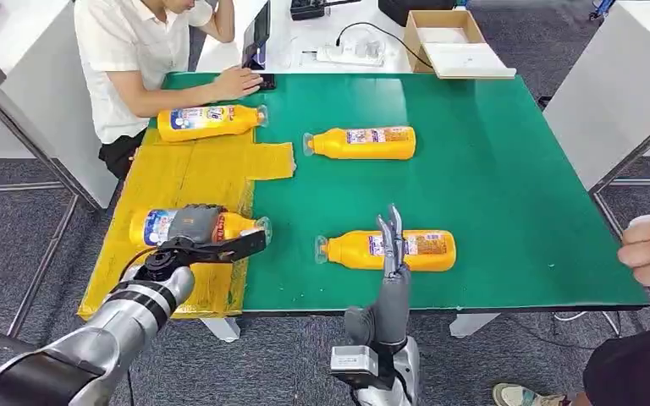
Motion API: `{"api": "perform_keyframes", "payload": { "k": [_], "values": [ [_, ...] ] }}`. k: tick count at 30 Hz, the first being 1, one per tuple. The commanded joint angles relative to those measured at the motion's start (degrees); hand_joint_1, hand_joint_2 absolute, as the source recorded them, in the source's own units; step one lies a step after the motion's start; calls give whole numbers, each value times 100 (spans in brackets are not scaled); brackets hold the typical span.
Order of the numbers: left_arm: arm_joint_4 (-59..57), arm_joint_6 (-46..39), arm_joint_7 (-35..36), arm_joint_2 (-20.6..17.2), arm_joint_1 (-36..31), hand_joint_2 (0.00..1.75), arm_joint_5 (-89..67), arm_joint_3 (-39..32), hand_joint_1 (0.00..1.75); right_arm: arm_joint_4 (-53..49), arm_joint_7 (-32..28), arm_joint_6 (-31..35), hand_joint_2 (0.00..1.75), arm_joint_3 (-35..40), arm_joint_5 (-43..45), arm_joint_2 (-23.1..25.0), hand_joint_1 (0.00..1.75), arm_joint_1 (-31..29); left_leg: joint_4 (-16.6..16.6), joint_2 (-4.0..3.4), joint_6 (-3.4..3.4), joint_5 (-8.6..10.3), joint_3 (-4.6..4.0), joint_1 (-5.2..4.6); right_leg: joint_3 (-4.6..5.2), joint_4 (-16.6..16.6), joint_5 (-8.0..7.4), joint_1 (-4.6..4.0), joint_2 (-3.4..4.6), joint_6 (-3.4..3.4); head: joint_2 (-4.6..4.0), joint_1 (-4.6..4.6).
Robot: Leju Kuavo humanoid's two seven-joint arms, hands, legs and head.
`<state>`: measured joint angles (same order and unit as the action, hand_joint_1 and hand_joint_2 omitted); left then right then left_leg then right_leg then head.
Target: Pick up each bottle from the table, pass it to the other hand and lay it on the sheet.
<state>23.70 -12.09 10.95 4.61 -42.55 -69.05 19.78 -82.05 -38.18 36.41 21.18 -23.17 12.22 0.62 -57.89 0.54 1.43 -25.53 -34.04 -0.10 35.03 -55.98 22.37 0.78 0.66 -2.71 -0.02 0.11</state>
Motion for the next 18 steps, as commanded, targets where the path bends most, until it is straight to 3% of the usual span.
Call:
{"api": "perform_keyframes", "payload": {
  "k": [1, 2, 4, 8, 10, 17, 18],
  "values": [
    [-886, 653, -275, 90, -102, 175, 327, -65, 68, 917, -182, 359, 0, 319, 172, -202, 0, -368, 13, -17, -8, -4, 34, 5, -29, 12, 0, -6, 10, 9, 2, 2],
    [-886, 653, -275, 90, -102, 175, 327, -65, 0, 917, -182, 359, 0, 319, 172, -202, 0, -368, 16, -19, -11, -5, 44, 4, -38, 14, 2, -6, 8, 13, 2, -2],
    [-723, 966, -1091, 238, -61, 175, 892, -469, 0, 947, -182, 359, 0, 330, 204, -236, 0, -377, 13, -17, -7, -3, 39, 2, -31, 11, 0, -3, 7, 9, 2, -2],
    [-630, 1221, -1462, 365, -77, 175, 1225, -683, 0, 946, -182, 359, 0, 370, 254, -277, 0, -374, 10, 13, -5, 1, 42, 0, -41, 6, 5, -1, -13, 7, 2, -4],
    [-481, 1622, -1970, 447, -40, 175, 1838, -1077, 0, 978, -182, 359, 0, 423, 299, -285, 0, -396, 10, 28, -4, 1, 47, 2, -54, 9, 6, -3, -19, 8, 2, -2],
    [-481, 1622, -1970, 447, -40, 175, 1838, -1077, 0, 978, -182, 359, 0, 423, 299, -285, 0, -396, 8, 33, -1, 4, 60, -1, -72, 6, 5, -1, -23, 10, 2, 0],
    [-415, 1802, -2273, 471, -12, 175, 2104, -1231, 0, 1007, -182, 359, 0, 436, 287, -284, 0, -406, 11, 29, -4, 4, 64, -1, -75, 8, 4, -2, -22, 14, 2, 0]
  ]
}}
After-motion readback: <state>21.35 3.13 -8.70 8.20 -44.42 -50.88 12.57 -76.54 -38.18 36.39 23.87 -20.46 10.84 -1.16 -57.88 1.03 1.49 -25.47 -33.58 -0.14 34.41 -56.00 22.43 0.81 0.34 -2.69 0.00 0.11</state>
